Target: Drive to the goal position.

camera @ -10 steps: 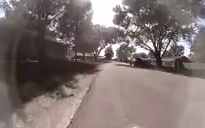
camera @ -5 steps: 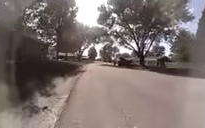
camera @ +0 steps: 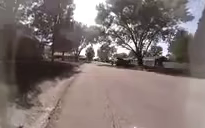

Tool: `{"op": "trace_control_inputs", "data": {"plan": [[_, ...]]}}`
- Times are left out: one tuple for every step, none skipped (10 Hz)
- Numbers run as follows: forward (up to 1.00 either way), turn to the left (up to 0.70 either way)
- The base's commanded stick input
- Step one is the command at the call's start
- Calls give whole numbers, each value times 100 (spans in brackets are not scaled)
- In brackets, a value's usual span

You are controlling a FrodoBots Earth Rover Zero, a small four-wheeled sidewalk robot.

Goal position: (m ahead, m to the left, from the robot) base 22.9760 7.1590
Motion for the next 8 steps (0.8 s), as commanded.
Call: {"op": "trace_control_inputs", "data": {"plan": [[100, 0], [100, 0], [100, 0], [100, 0], [100, 0], [100, 0], [100, 0], [100, 0]]}}
